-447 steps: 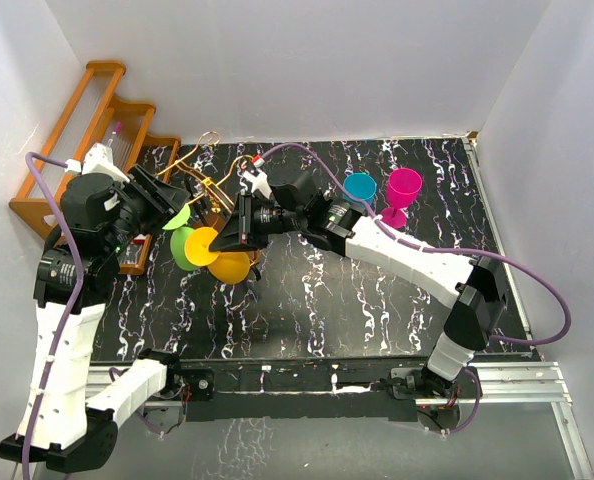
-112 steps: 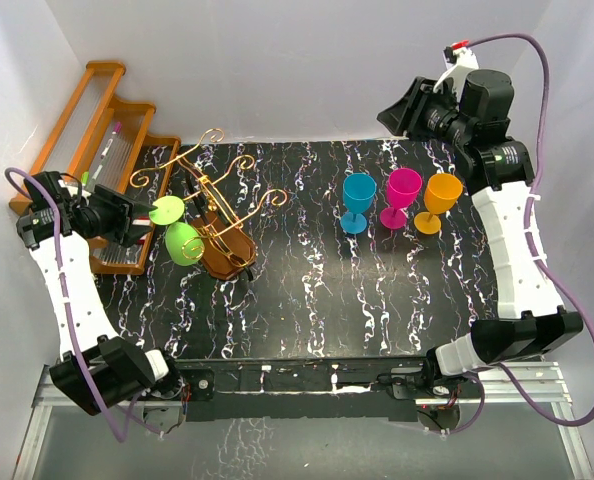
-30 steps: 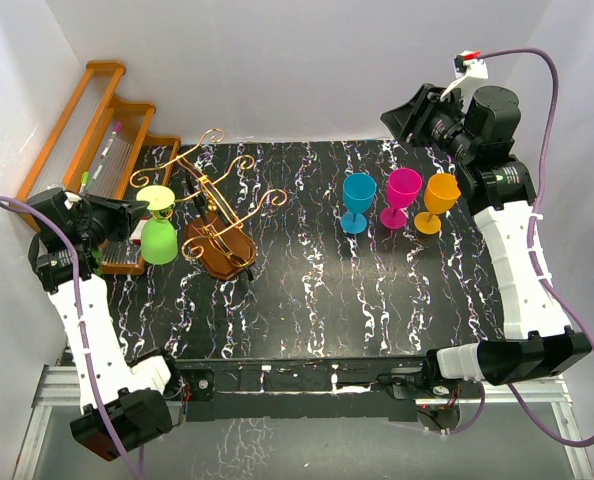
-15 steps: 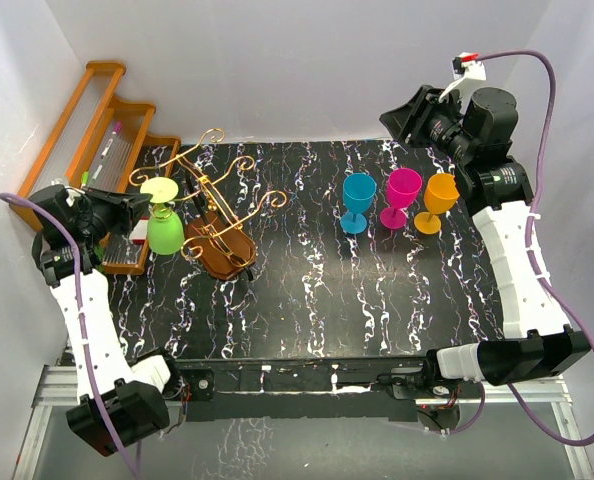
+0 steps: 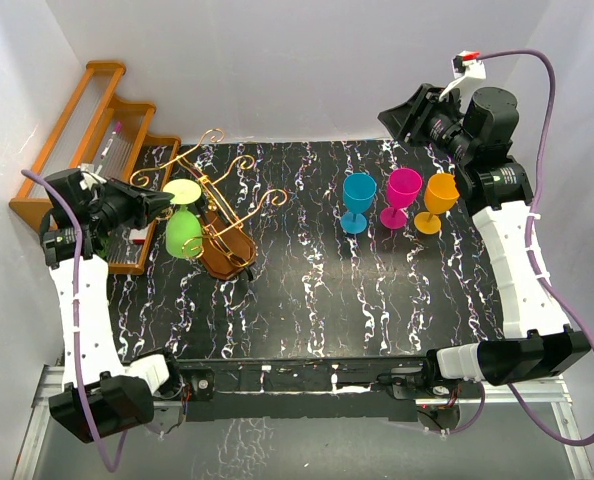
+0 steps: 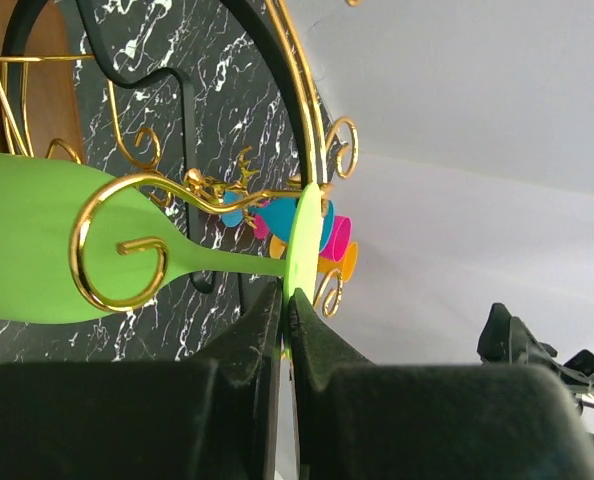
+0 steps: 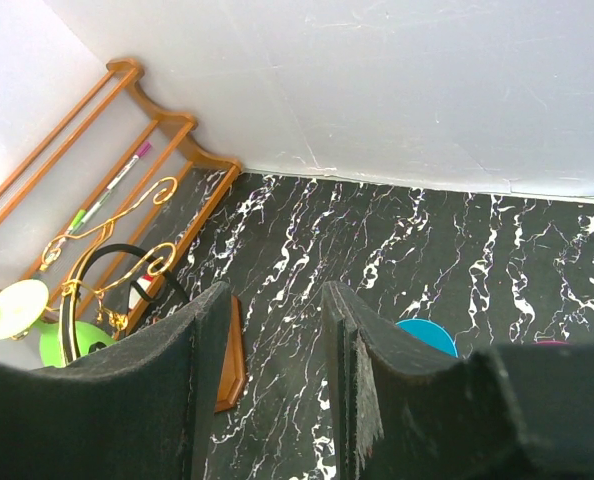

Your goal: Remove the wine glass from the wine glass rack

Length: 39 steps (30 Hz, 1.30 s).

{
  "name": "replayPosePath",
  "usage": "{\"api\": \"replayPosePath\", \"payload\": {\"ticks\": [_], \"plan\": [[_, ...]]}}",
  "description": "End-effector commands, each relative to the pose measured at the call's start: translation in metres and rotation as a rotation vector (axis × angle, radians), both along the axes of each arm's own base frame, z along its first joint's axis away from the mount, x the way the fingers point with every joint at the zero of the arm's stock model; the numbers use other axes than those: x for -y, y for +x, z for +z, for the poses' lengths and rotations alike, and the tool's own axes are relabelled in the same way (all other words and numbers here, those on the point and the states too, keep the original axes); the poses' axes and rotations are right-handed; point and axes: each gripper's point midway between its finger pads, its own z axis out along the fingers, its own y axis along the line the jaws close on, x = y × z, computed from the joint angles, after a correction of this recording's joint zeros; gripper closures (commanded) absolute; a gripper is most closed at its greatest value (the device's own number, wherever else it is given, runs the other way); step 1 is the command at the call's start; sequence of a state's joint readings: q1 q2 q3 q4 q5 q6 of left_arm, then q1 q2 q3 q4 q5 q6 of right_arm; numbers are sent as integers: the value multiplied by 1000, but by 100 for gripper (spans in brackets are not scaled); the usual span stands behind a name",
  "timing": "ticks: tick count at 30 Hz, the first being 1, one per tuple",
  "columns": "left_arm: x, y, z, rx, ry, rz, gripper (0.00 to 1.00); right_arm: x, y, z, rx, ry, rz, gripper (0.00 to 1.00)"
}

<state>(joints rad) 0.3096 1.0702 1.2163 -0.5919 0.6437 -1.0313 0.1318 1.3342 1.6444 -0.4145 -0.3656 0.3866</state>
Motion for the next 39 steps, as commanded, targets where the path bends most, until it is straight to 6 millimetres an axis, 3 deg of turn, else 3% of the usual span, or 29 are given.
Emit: {"api": "replayPosePath", "payload": {"ticks": [1,10,16,24,29,32,35,39], "plan": [[10,-20,29,45,33,-51,100,-3,0,19,75,10,11,56],[33,-48,69,93,-64,-123,100,-8,2,23,73,10,42,56],[46,-51,117,230,-139,-190,100,-22,-8,36,87,37,139,56],[43,-33,196,508,-109,-226,100,-53,-49,71,125,118,387,55],[39,-7,223,603,-51,-258,100,-76,-89,86,120,152,616,54],[53,13,226,621,-25,-303,100,-84,-104,89,98,185,697,52],[89,35,205,563,25,-383,100,-88,-111,89,75,195,730,51],[144,47,182,538,69,-479,100,-90,-116,84,36,183,757,51]]}}
